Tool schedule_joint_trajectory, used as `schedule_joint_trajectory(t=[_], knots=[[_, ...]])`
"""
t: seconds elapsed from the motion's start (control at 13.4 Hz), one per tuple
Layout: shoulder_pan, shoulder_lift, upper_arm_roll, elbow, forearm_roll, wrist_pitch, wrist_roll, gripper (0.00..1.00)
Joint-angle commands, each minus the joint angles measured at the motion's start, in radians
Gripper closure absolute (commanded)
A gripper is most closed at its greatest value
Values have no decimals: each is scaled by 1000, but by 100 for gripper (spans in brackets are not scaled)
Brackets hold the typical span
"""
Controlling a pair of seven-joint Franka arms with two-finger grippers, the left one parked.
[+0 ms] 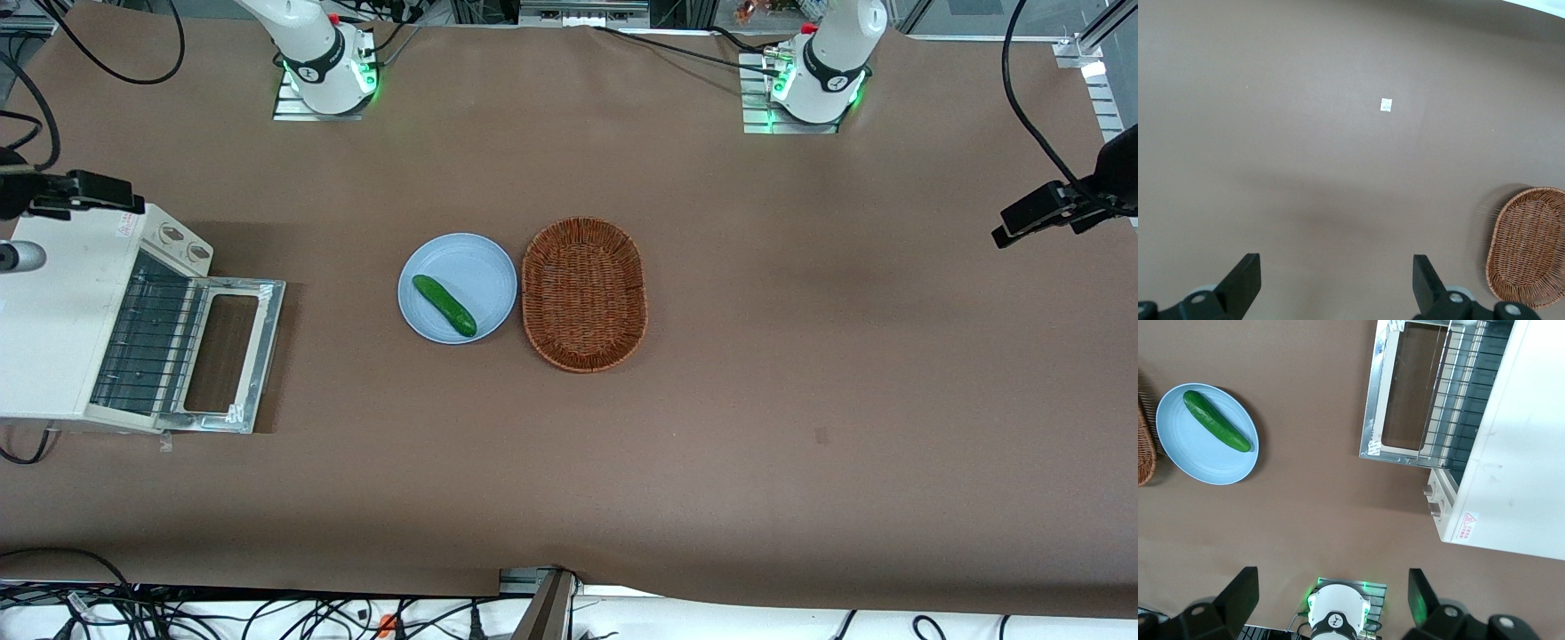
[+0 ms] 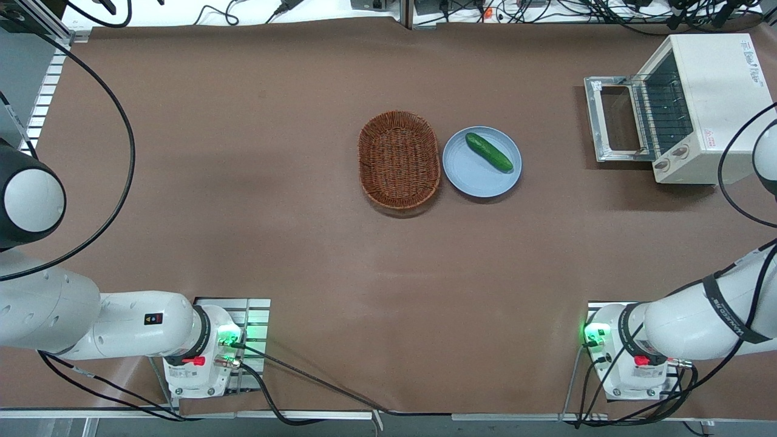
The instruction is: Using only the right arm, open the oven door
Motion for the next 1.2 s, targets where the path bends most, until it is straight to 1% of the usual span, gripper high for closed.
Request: schedule_joint_trajectory(t=[0.0,0.22,0.6,1.12], knots=[[3,-45,-21,-25,-6,-8,-19,0],[1,-46,-41,6,-10,18,-16,0],[3,-42,-34,23,-14,121,-13,0],[5,-43,-32,21,-12,121,-13,0]])
